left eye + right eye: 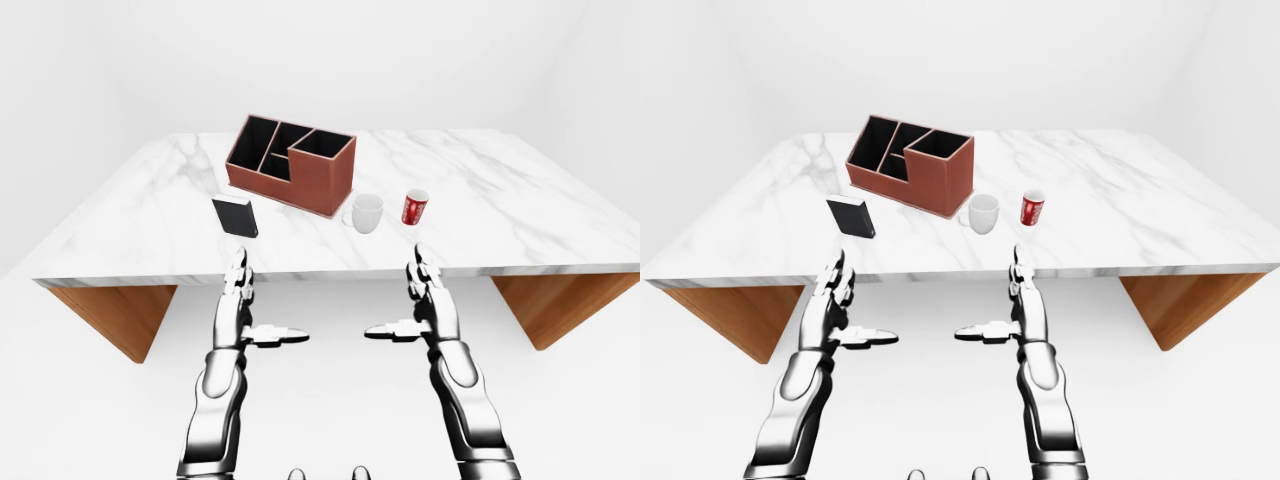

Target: Pick up the red mug and place it to the right of the caddy.

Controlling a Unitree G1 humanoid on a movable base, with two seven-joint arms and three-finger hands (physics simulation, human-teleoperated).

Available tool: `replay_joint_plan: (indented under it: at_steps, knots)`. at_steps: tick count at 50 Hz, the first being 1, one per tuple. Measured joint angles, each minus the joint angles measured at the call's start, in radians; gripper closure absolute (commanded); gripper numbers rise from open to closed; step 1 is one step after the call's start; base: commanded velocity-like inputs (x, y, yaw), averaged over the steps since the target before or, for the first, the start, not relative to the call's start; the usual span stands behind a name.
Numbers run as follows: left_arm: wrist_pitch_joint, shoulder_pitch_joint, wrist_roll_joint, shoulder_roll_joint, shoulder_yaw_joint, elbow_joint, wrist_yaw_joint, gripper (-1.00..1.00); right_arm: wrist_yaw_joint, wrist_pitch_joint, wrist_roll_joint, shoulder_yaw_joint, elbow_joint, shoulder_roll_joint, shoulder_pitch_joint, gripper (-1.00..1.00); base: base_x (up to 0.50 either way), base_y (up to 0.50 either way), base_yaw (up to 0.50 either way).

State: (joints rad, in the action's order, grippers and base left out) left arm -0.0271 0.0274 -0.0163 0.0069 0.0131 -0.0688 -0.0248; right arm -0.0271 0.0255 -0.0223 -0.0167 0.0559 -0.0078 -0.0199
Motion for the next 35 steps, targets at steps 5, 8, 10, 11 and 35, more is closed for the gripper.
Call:
replay_joint_plan:
  at_steps: [5, 8, 10, 11, 35]
  knots:
    - [-0.037, 0.035, -0.009, 0.004, 0.009, -0.093, -0.021, -1.0, -0.022, 0.036, -0.02, -0.013, 0.075, -0.004, -0.024, -1.0, 0.0, 0.0, 0.0]
    - [-0.06, 0.056, -0.012, 0.005, 0.014, -0.148, -0.032, -1.0, -0.032, 0.06, -0.031, -0.022, 0.125, -0.006, -0.04, -1.0, 0.0, 0.0, 0.0]
    - [-0.06, 0.072, -0.011, 0.005, 0.015, -0.187, -0.038, -1.0, -0.038, 0.062, -0.038, -0.027, 0.16, -0.006, -0.05, -1.0, 0.0, 0.0, 0.0]
    - [-0.06, 0.08, -0.011, 0.005, 0.015, -0.207, -0.041, -1.0, -0.041, 0.062, -0.042, -0.03, 0.177, -0.007, -0.055, -1.0, 0.0, 0.0, 0.0]
    - [-0.06, 0.187, -0.03, -0.006, 0.061, -0.516, -0.101, -1.0, -0.08, 0.062, -0.097, -0.111, 0.462, -0.004, -0.126, -1.0, 0.0, 0.0, 0.0]
